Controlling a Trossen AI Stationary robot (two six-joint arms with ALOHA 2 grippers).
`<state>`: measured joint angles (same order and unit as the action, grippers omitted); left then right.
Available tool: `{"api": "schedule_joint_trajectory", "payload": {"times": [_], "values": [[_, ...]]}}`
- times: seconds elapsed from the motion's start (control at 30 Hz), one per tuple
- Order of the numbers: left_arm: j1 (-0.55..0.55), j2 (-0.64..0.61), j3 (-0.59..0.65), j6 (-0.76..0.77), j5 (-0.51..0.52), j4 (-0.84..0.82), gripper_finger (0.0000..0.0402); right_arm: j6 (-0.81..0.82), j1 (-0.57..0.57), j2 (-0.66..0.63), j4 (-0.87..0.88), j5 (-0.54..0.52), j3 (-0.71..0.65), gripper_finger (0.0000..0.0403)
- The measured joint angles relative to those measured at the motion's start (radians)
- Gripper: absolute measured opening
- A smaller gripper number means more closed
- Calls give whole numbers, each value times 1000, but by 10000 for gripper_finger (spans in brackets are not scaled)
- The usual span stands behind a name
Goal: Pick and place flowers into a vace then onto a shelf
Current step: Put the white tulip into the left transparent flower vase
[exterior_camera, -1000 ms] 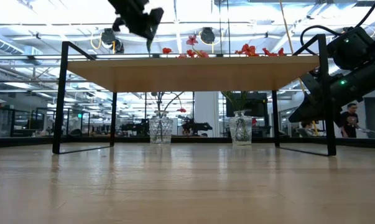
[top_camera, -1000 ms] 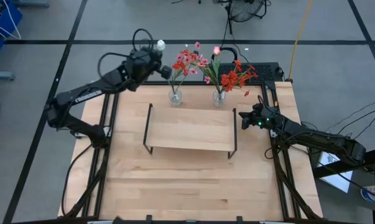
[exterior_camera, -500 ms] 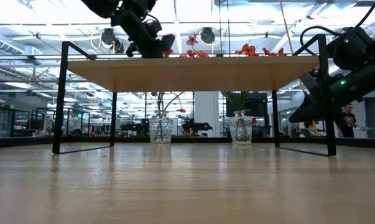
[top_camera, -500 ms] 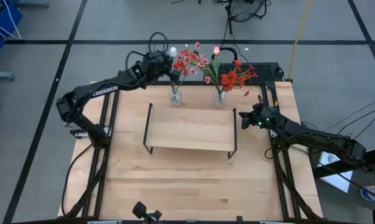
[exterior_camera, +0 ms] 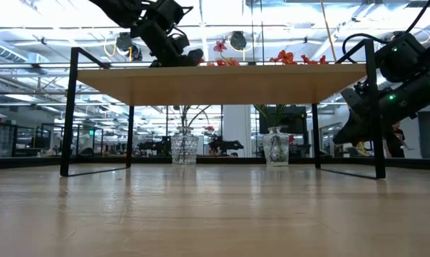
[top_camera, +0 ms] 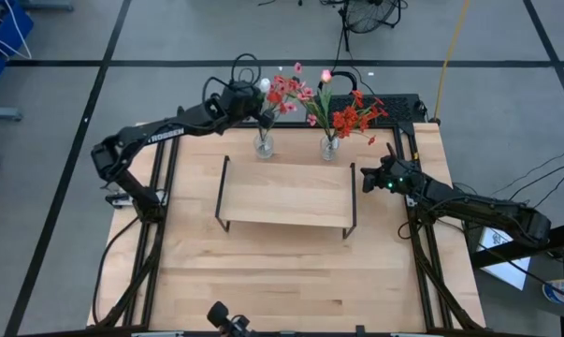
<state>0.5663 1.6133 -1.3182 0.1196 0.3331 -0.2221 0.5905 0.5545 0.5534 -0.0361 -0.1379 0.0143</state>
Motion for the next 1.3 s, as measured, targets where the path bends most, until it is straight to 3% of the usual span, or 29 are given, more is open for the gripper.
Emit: {"api": "schedule_joint_trajectory", "payload": {"times": [0.37, 0.77, 0.9, 1.1, 1.3], "values": [[-52, 56, 47, 62, -14, -39, 9, 0, 0, 27, 0, 0, 0, 2], [-100, 60, 302, 257, -17, 305, 22, 26, 0, 32, 0, 5, 0, 2], [-119, 66, 316, 236, 103, 343, 17, 22, 0, 33, 0, 4, 0, 2], [-133, 69, 320, 104, 112, 530, 19, 24, 0, 34, 0, 4, 0, 2], [-129, 68, 318, 140, 171, 497, 37, 34, 0, 36, 0, 6, 0, 2]]}}
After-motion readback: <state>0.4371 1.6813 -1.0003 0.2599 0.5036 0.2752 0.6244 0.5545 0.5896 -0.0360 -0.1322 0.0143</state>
